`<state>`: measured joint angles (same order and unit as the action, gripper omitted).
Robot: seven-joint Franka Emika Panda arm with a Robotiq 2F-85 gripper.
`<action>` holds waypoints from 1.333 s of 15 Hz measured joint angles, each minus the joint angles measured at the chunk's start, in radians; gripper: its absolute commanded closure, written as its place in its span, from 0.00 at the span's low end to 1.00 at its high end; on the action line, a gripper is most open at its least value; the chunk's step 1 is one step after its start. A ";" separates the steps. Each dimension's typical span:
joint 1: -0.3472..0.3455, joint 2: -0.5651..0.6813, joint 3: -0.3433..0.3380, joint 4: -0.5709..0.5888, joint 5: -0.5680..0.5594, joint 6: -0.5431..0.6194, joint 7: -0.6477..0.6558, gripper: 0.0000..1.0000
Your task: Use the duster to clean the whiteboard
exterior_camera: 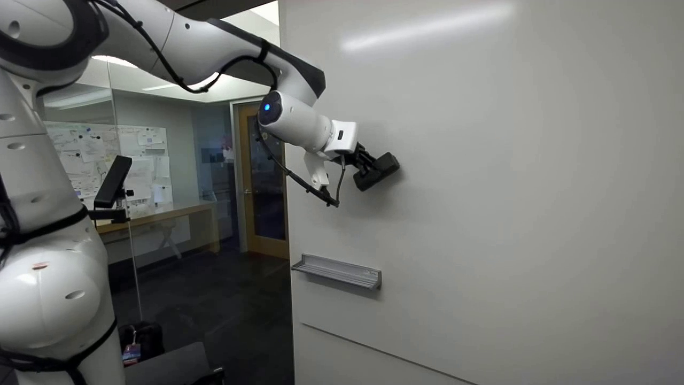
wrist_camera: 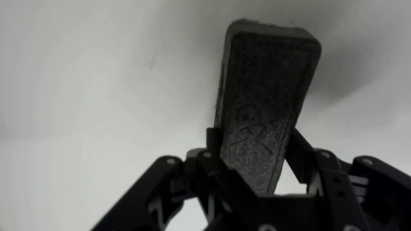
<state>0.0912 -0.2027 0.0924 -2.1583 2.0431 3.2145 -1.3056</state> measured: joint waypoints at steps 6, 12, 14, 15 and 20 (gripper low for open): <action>0.067 -0.011 -0.058 -0.138 -0.094 0.000 0.178 0.71; 0.068 -0.089 -0.106 -0.228 -0.027 -0.057 0.273 0.46; 0.075 -0.113 -0.106 -0.253 -0.005 -0.085 0.273 0.46; 0.078 -0.119 -0.106 -0.261 -0.003 -0.090 0.275 0.46; 0.081 -0.121 -0.105 -0.267 -0.003 -0.091 0.276 0.71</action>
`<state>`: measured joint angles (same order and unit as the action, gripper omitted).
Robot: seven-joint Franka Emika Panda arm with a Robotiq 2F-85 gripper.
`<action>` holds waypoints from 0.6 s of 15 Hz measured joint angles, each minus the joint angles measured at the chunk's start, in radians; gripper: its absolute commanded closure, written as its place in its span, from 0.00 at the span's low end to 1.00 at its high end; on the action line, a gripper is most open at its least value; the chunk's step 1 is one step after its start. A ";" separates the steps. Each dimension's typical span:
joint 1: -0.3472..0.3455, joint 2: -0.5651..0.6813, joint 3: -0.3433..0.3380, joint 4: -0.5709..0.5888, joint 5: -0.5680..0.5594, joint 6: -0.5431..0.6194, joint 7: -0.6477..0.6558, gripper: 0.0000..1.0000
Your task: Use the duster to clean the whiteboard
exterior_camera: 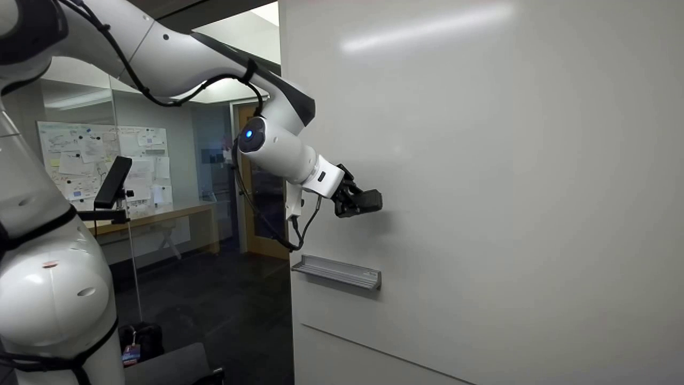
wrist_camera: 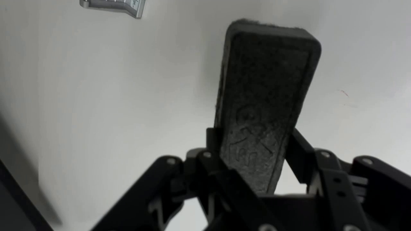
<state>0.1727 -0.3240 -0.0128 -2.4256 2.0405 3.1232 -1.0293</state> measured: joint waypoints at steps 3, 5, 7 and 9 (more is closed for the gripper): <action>0.001 0.008 0.015 -0.002 0.039 0.006 0.000 0.71; 0.007 0.013 0.031 -0.012 0.080 0.010 0.002 0.71; 0.020 0.021 0.041 -0.028 0.115 0.011 0.017 0.71; 0.022 0.027 0.053 -0.039 0.158 0.011 0.019 0.71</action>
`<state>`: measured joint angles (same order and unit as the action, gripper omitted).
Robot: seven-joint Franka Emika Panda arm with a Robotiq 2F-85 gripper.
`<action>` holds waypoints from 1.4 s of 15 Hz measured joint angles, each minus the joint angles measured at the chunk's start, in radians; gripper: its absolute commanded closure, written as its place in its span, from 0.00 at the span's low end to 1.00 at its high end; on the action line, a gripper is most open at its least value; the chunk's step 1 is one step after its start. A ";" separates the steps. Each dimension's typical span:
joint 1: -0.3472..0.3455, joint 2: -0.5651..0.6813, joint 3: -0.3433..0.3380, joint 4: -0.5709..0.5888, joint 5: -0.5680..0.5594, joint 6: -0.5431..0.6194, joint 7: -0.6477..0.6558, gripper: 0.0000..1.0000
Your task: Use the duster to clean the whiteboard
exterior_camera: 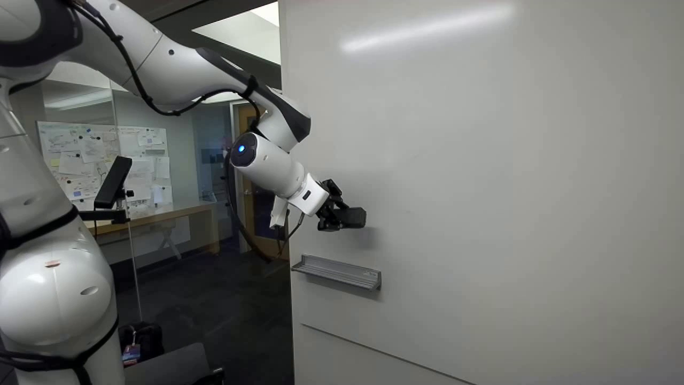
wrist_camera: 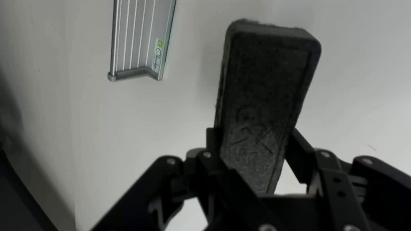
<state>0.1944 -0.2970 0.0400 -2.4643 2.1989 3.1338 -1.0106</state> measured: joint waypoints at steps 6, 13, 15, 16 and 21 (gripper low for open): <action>-0.038 0.004 0.036 -0.009 0.171 -0.038 -0.033 0.71; -0.060 0.077 0.081 -0.024 0.291 -0.167 -0.142 0.71; -0.059 0.101 0.089 -0.024 0.307 -0.175 -0.170 0.71; -0.060 0.110 0.093 -0.023 0.316 -0.175 -0.189 0.71; -0.060 0.148 0.113 -0.015 0.350 -0.174 -0.265 0.71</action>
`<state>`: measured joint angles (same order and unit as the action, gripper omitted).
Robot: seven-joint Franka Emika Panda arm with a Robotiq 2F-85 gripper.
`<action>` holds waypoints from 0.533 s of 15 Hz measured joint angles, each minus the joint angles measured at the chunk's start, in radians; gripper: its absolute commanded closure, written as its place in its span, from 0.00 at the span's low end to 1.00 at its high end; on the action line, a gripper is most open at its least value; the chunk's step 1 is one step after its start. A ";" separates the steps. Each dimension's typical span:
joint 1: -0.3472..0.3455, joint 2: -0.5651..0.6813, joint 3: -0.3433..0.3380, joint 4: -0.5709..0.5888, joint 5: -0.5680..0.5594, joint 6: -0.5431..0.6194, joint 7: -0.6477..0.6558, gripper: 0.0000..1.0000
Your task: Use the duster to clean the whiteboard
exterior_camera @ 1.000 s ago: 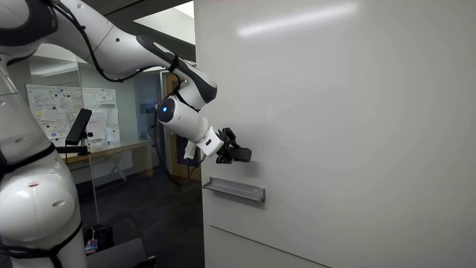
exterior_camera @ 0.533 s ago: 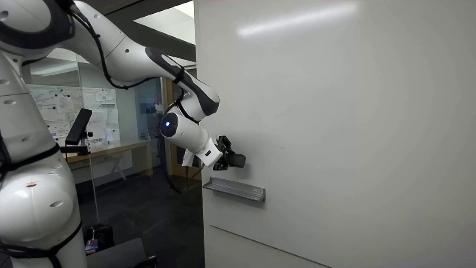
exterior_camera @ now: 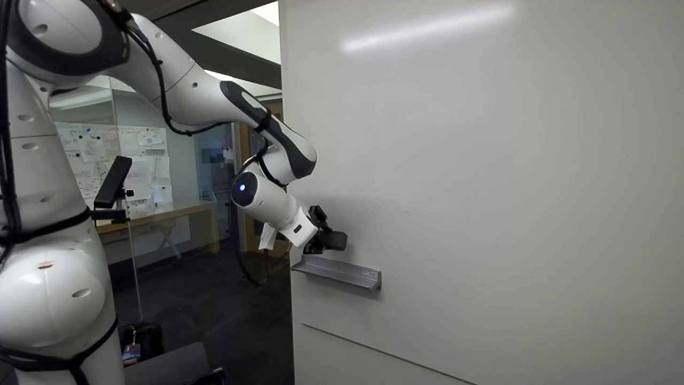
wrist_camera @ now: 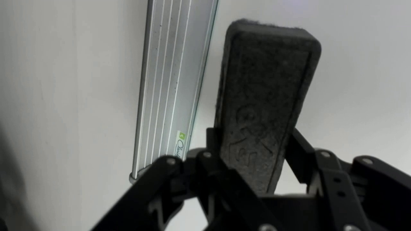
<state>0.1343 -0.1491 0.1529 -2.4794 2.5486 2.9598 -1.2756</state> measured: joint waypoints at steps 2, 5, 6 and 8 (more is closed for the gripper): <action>0.001 0.028 0.005 0.010 0.005 0.000 -0.017 0.46; 0.001 0.062 0.009 0.024 0.005 0.000 -0.017 0.46; 0.001 0.066 0.010 0.027 0.005 0.000 -0.017 0.46; 0.001 0.067 0.010 0.030 0.005 0.000 -0.017 0.71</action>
<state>0.1350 -0.0822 0.1624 -2.4499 2.5534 2.9598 -1.2926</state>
